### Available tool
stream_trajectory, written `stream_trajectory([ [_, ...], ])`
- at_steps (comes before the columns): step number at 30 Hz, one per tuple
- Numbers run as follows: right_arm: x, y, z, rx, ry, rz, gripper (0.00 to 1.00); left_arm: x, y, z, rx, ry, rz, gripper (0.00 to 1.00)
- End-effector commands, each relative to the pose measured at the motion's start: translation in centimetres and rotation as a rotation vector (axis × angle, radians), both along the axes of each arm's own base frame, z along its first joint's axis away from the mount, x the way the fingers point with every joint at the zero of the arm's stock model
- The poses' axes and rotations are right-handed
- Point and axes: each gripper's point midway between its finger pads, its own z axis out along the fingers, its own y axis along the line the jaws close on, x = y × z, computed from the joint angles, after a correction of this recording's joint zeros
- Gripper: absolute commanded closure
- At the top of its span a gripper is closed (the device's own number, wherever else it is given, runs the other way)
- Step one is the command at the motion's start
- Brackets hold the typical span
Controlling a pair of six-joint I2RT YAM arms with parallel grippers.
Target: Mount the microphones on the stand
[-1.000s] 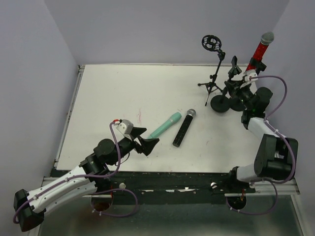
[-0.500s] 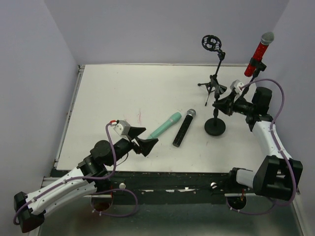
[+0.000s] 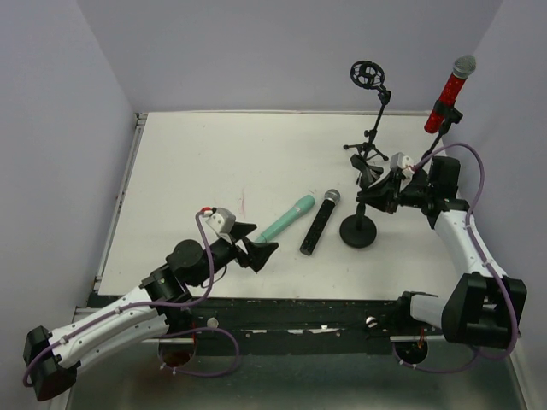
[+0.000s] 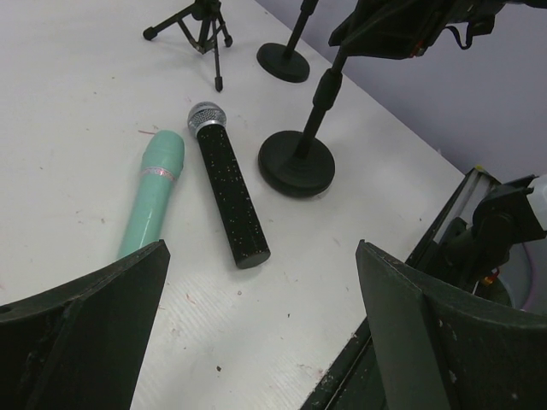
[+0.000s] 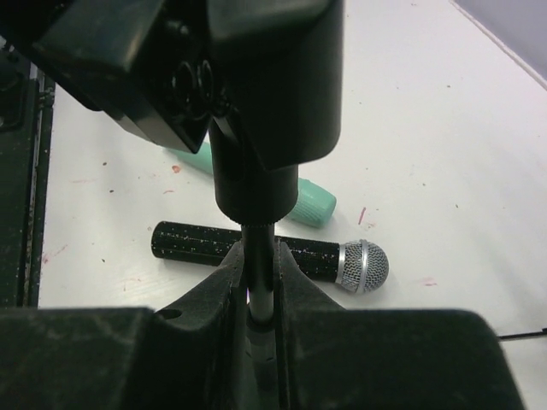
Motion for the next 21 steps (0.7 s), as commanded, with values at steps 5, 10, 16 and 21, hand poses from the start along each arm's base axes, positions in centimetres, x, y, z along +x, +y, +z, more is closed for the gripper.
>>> stream_trajectory([
  [5, -0.8, 0.6, -1.9, -0.002, -0.023, 0.050, 0.92, 0.1, -1.1, 0.9, 0.006, -0.004, -0.036, 0.02],
  [10, -1.4, 0.4, -3.0, -0.028, 0.013, 0.035, 0.83, 0.3, -1.4, 0.2, 0.024, 0.009, -0.039, 0.02],
  [16, -1.1, -0.8, -3.4, -0.045, 0.065, -0.023, 0.67, 0.3, -1.6, -0.1, 0.037, 0.013, -0.047, 0.02],
  [21, -0.7, -2.0, -3.8, -0.060, 0.114, -0.082, 0.62, 0.3, -1.9, -1.1, 0.063, 0.030, -0.058, 0.02],
])
